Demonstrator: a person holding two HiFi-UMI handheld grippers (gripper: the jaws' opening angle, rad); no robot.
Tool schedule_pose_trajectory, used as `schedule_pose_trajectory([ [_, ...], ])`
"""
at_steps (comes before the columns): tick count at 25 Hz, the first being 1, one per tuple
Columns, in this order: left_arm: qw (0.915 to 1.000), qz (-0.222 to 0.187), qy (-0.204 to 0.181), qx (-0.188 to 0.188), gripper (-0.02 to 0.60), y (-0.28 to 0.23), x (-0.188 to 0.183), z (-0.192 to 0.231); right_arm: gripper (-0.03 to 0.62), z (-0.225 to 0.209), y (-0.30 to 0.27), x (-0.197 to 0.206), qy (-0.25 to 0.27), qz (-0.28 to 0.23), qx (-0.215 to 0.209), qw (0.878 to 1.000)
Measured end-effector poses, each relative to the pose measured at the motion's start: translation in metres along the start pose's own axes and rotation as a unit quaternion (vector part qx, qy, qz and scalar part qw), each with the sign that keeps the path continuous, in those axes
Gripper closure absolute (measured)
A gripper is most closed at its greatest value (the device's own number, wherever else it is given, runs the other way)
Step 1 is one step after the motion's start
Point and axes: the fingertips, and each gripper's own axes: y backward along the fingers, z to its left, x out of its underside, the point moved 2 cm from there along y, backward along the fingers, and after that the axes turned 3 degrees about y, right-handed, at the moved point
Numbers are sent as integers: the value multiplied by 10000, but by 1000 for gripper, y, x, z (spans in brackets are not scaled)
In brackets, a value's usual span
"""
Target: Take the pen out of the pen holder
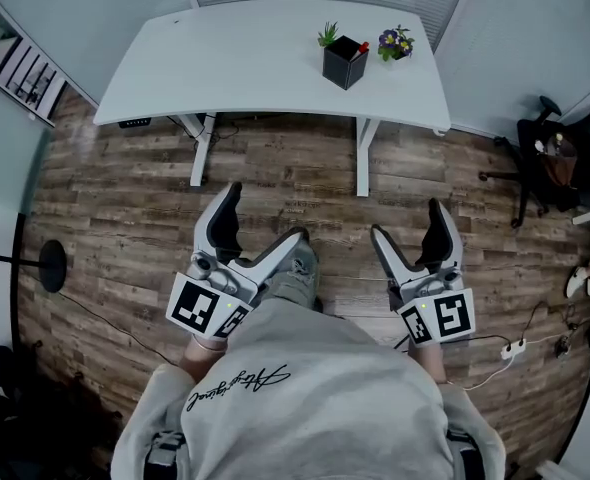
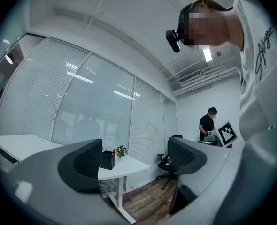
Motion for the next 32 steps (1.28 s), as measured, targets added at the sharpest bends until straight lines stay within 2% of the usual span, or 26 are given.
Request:
schedule_pose_trajectory([
  [13, 9997, -9, 54, 247, 150, -35, 7, 17, 174, -18, -24, 2, 69, -30, 98, 9999],
  [32, 9991, -90, 24, 406, 149, -114, 9, 87, 177, -66, -115, -1, 199, -89, 196, 9996],
])
